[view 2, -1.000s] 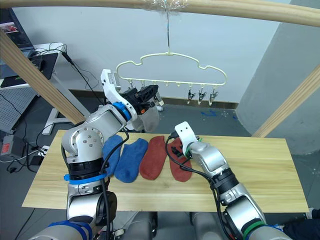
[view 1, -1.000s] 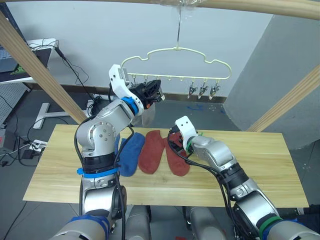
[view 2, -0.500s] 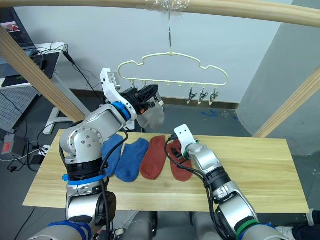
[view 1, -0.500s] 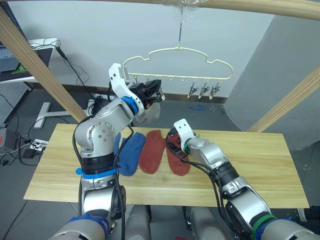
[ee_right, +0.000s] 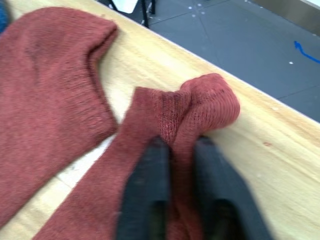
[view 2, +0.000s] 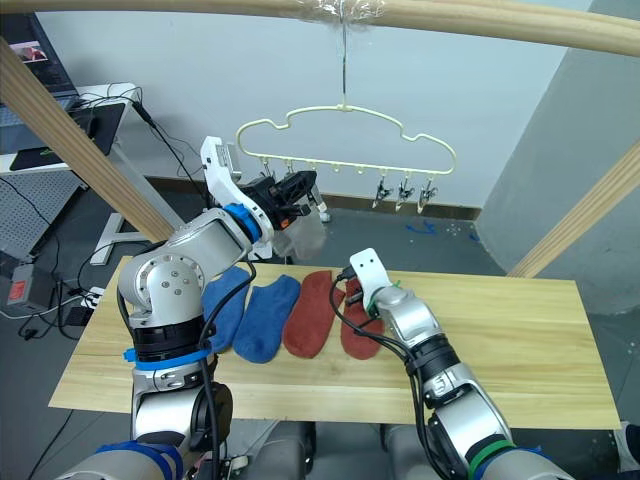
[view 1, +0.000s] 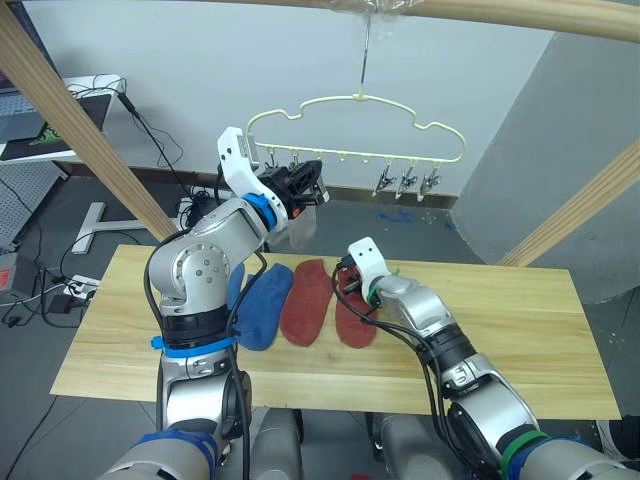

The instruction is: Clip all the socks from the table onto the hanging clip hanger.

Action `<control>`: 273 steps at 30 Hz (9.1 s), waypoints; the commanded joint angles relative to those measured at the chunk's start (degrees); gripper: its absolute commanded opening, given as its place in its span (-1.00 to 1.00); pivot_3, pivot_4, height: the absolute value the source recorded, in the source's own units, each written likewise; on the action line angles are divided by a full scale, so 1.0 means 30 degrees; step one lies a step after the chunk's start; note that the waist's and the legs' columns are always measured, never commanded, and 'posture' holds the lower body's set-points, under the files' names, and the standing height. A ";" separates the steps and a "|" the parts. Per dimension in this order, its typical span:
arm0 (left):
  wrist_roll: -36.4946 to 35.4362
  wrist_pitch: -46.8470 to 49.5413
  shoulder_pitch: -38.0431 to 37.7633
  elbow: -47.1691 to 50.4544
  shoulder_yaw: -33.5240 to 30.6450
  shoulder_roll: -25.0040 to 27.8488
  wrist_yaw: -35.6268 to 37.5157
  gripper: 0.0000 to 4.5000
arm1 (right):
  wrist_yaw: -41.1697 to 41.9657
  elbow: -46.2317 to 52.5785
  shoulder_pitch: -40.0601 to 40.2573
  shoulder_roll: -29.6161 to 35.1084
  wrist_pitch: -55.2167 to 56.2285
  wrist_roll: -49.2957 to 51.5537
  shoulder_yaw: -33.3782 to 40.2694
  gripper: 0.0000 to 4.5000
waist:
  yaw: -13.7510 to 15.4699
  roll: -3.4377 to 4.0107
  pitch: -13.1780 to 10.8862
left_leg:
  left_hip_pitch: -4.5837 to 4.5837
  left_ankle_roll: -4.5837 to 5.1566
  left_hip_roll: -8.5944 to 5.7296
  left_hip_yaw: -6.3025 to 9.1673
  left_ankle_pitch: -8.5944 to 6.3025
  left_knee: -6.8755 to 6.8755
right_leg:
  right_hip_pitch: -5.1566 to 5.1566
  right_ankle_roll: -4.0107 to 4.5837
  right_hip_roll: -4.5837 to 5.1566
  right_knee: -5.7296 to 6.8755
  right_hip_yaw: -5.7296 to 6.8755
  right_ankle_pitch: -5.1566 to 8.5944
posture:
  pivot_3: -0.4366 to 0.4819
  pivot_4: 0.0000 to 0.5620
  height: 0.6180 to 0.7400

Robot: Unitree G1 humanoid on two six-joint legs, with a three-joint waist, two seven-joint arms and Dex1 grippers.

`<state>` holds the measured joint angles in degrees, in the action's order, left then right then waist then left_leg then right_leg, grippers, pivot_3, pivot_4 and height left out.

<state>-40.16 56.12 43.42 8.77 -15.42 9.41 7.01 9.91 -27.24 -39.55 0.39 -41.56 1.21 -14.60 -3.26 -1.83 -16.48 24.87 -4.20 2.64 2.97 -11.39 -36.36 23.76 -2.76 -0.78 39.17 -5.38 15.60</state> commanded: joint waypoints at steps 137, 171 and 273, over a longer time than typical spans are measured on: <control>-0.2042 -0.3798 -0.2399 0.2194 0.1624 1.2858 1.5304 -0.12 | -0.5664 1.8352 0.0568 -0.2432 -0.8687 0.2213 0.4816 0.12 | 0.0020 0.0016 -0.0012 | 0.0076 -0.0002 0.0017 -0.0034 -0.0001 0.0149 | 0.0149 -0.0004 -0.0002 -0.0067 -0.0017 0.0015 | 0.02 -0.05 1.00; 0.0465 -0.3968 -0.0629 0.0803 0.3322 1.2543 1.6913 0.43 | -0.5676 1.7716 -0.0089 -0.2299 -0.8051 0.1576 0.5001 0.13 | 0.0000 0.0056 -0.0064 | 0.0082 0.0001 0.0025 -0.0039 -0.0003 0.0182 | 0.0177 -0.0016 -0.0015 -0.0067 -0.0025 0.0037 | -0.02 0.03 1.00; 1.3255 -0.8683 -0.2050 -1.1009 1.1176 0.3751 0.9249 0.98 | -0.6371 1.4168 -0.3496 -0.1979 -0.6185 0.1471 0.6013 -1.00 | -0.0029 0.0076 -0.0076 | 0.0131 0.0002 0.0018 -0.0050 -0.0002 0.0187 | 0.0217 0.0009 -0.0011 -0.0063 -0.0033 0.0027 | -0.16 0.07 1.00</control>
<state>-1.48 29.98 36.50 -23.58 17.45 21.02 33.85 -8.89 12.40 -48.89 -5.39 -60.11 5.72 3.27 -3.34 -1.60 -16.70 25.26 -4.19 2.69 2.82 -11.40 -35.80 24.41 -2.73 -0.81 38.99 -5.48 15.68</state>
